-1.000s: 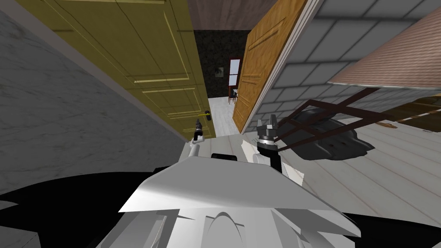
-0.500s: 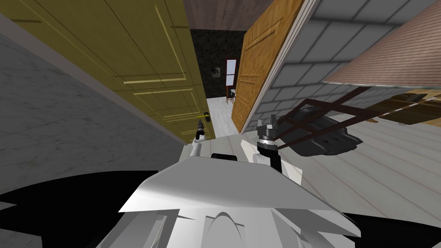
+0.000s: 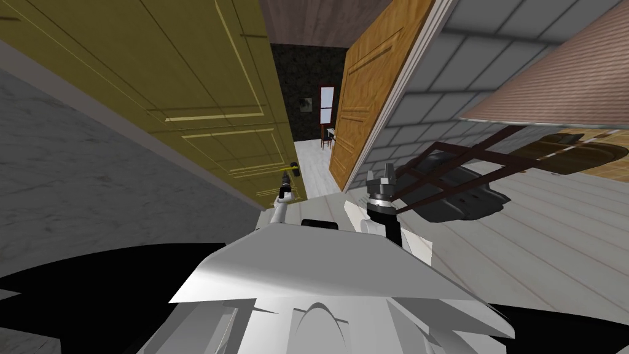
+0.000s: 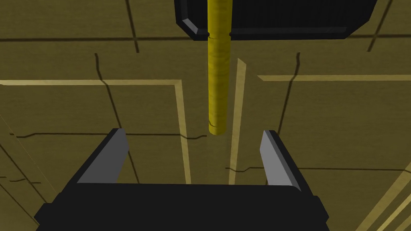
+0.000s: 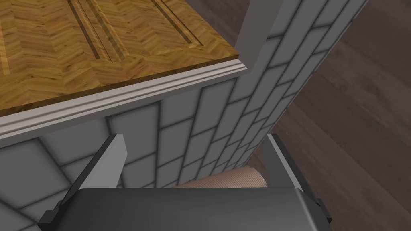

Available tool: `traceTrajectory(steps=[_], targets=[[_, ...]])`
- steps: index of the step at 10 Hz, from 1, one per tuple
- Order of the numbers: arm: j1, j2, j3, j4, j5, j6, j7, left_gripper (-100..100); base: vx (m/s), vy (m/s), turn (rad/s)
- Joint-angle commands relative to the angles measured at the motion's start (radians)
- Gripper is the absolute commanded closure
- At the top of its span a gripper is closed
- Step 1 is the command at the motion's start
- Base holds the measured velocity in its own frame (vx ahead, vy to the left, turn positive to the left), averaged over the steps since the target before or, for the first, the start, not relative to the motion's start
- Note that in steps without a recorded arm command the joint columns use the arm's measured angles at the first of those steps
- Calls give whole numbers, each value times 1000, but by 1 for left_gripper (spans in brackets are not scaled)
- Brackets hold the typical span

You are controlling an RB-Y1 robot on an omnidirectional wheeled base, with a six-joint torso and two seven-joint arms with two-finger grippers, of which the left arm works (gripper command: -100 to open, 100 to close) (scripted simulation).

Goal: Push the door open

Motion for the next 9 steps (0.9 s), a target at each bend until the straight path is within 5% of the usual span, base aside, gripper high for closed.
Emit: traceTrajectory(steps=[1,4,6,7,8,9], targets=[[-4,21,4,11,1,-6,-1,-100,180,64,-16],[-5,26,9,18,3,-11,0,-100,176,67,-22],[-5,6,12,22,4,-13,1,-100,229,40,-16],[-6,-18,14,24,5,-15,1,-100,181,66,-20],[-5,-3,12,33,5,-22,3,-100,74,35,-9],[-5,-3,12,33,5,-22,3,100,-13,-11,10]])
